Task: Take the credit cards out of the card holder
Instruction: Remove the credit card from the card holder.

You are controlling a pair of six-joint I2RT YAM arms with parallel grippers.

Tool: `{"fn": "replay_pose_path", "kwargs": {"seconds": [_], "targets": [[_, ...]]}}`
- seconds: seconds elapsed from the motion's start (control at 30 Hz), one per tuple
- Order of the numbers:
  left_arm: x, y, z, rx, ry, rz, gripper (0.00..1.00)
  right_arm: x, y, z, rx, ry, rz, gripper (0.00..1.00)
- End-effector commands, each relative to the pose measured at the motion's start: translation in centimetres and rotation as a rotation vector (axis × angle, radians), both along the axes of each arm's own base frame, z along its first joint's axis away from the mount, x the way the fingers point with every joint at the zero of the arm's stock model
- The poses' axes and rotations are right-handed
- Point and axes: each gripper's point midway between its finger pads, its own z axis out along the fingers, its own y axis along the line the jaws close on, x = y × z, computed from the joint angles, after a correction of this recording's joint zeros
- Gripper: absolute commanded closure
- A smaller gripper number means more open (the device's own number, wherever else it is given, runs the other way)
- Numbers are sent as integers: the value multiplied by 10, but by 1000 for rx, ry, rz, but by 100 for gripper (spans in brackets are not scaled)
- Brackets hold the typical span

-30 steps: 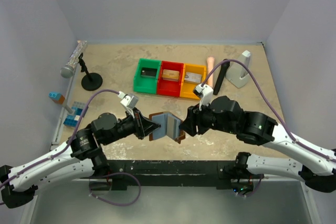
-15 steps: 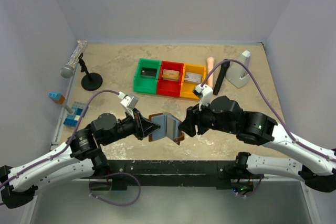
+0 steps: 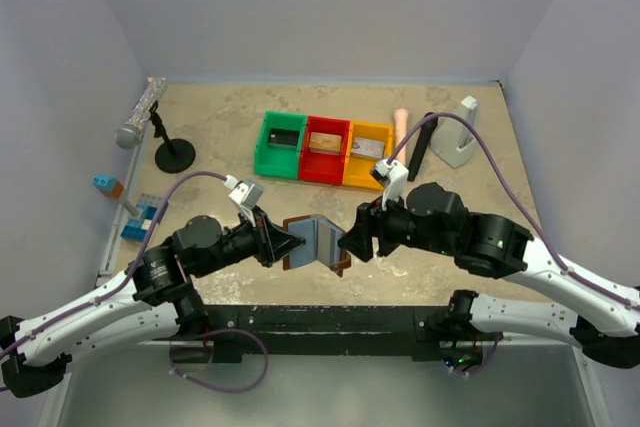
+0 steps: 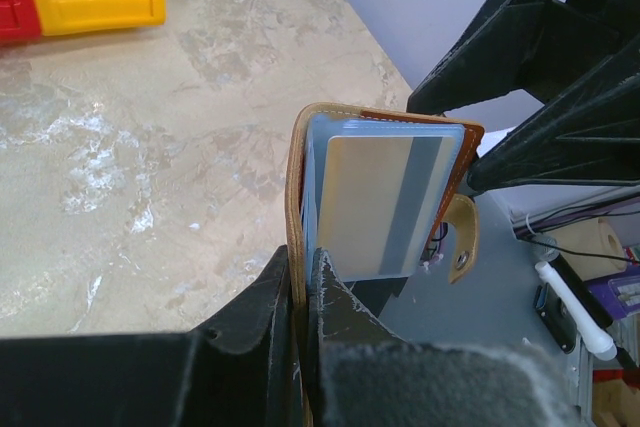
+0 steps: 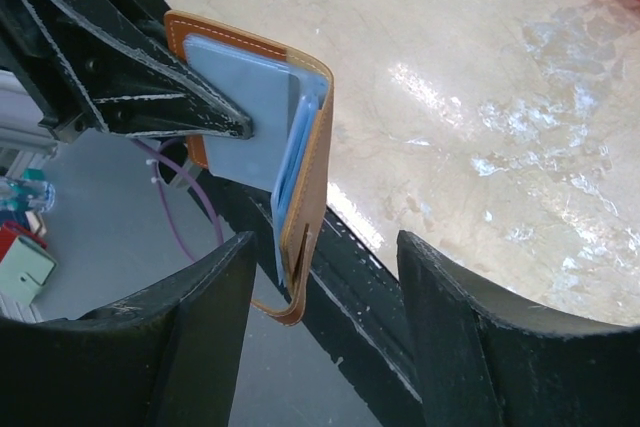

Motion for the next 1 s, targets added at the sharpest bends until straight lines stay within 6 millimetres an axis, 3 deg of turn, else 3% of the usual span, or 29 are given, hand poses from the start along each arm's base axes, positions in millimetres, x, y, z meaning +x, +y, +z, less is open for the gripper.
{"fn": "replay_pose_path", "kwargs": {"seconds": [0.0,0.17,0.67,0.73,0.87,0.97], "targets": [[-2,-2,35,-95,-50,-14,100,-3,9,18,86,-14,36,37],[-2,-2,38,-108,-53,-14,100,-3,11,10,55,2,36,39],[-3,-1,40,-119,-55,-15,100,-2,12,7,58,6,39,62],[-2,-2,40,-117,-56,-13,100,-4,12,8,64,4,47,62],[-2,-2,36,-106,-53,-12,100,-4,11,14,95,-14,45,49],[-2,-2,36,-107,-54,-14,100,-4,9,17,106,-22,43,51]]}}
